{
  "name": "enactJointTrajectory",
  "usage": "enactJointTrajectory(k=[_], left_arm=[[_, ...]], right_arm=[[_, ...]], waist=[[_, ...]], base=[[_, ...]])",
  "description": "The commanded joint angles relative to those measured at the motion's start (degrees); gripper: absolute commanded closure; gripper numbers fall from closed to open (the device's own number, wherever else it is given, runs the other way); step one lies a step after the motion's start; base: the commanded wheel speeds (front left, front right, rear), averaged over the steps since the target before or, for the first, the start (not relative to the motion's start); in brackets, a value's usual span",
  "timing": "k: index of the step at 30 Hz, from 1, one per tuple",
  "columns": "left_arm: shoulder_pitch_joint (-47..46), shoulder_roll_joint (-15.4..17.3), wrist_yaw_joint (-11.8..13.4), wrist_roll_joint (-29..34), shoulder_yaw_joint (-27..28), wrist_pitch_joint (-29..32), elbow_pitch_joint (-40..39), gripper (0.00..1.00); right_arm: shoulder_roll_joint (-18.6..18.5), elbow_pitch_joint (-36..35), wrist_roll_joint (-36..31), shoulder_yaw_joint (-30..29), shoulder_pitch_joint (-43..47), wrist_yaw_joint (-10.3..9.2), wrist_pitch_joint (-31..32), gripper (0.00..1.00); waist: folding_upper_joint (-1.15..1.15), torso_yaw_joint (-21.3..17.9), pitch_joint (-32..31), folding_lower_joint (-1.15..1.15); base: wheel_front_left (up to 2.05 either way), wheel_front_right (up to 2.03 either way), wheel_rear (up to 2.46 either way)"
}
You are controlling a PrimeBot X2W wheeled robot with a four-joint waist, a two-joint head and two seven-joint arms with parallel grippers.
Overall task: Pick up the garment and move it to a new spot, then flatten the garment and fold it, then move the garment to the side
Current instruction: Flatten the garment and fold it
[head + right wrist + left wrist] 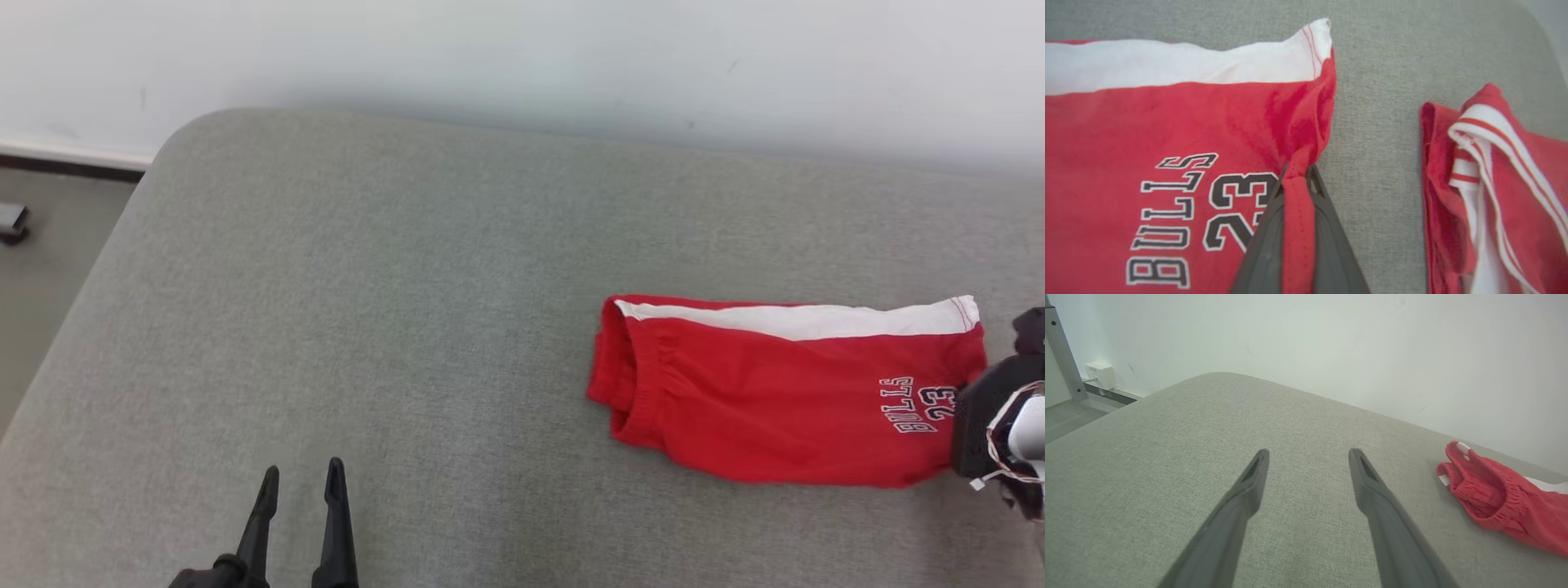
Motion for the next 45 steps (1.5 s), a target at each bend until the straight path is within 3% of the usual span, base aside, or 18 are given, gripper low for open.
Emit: enactJointTrajectory(k=[1,9,15,22,26,35,45], left_arm=[[0.32,0.02,-0.09,0.63,-0.14,-0.17,0.29,0.00],[0.00,0.03,0.34,1.12,-1.64,-0.17,1.22,0.00],[0.26,0.02,0.74,0.41,-2.26,-0.17,1.40,0.00],[0.09,0.03,0.65,0.10,-2.17,-0.17,1.38,0.00],[0.07,0.03,0.63,-0.23,-2.47,-0.17,1.36,0.00],[-1.02,0.03,0.41,-0.59,-3.92,-0.17,1.82,0.00],[-0.54,0.02,0.47,-0.85,-5.02,-0.17,2.43,0.00]], right_arm=[[-0.83,-1.36,-0.84,-0.35,0.94,-0.18,-0.35,1.00],[-1.44,-11.08,-1.56,-0.58,3.68,-0.18,1.11,1.00],[0.38,-22.70,-0.51,5.76,5.00,-0.18,5.87,1.00],[3.96,-28.75,1.89,12.03,4.33,-0.17,9.70,1.00],[7.42,-28.25,2.20,14.76,2.86,-0.17,10.14,1.00],[15.73,-19.01,-2.46,15.36,-0.56,-0.17,8.15,1.00],[18.70,-12.53,-0.16,20.76,-2.56,-0.17,4.91,1.00]], waist=[[-0.01,-1.87,-1.81,-0.01],[-0.01,-2.53,-2.67,-0.01],[-0.01,-2.53,-2.89,-0.01],[-0.01,-1.92,-3.11,-0.01],[-0.01,-1.39,-2.87,-0.01],[-0.01,0.61,-1.99,-0.01],[-0.01,2.43,-2.42,-0.01]], base=[[0.00,0.00,0.00],[0.00,0.00,0.00],[0.00,0.00,0.00],[0.00,0.00,0.00],[0.00,0.00,0.00],[0.00,0.00,0.00],[0.00,0.00,0.00]])
